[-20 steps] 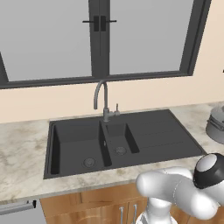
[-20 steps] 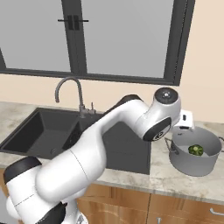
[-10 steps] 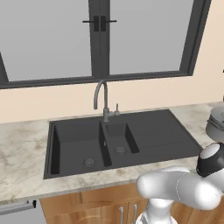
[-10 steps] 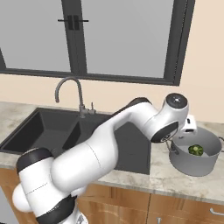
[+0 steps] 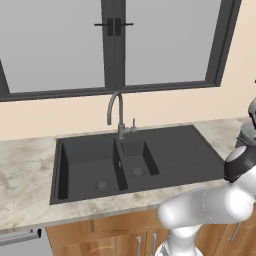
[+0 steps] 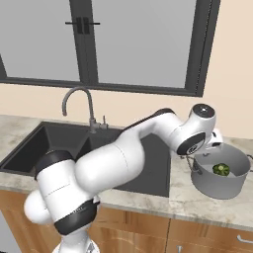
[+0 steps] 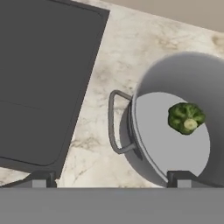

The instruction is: Dump the broccoli from the pot into the sink. Then turn on the water and wash the broccoli. Then turn off the water and put the broccoli back in the pot.

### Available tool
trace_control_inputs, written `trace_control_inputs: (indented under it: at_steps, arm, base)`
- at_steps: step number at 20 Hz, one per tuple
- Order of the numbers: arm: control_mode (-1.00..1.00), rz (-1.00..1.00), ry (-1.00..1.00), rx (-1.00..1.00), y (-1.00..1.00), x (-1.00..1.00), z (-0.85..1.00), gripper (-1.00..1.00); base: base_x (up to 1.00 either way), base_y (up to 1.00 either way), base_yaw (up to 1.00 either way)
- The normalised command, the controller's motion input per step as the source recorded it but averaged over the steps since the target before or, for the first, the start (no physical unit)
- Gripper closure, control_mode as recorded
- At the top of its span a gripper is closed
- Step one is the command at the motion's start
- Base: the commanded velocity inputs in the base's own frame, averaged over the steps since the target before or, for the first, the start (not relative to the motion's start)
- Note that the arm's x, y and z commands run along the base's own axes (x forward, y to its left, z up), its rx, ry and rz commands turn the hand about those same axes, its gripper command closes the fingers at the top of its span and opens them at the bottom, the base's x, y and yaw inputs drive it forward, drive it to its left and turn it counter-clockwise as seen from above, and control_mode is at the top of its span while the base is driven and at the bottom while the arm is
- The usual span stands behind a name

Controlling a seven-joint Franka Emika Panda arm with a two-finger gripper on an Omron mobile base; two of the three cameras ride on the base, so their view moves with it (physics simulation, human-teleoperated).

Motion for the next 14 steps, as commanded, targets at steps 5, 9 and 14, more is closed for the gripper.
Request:
trace_control_inputs:
  at_steps: [5,9,14]
  arm:
    - [-1.0,0.03,0.07,0.0,-0.06,0.29,-0.28,-1.0]
    - [-1.0,0.0,0.01,0.0,-0.01,0.33,-0.33,-1.0]
    - [-1.0,0.0,0.0,0.0,-0.04,0.28,-0.3,-1.0]
  base:
    - [0.0,0.0,0.0]
    - [0.0,0.0,0.0]
    - [0.0,0.0,0.0]
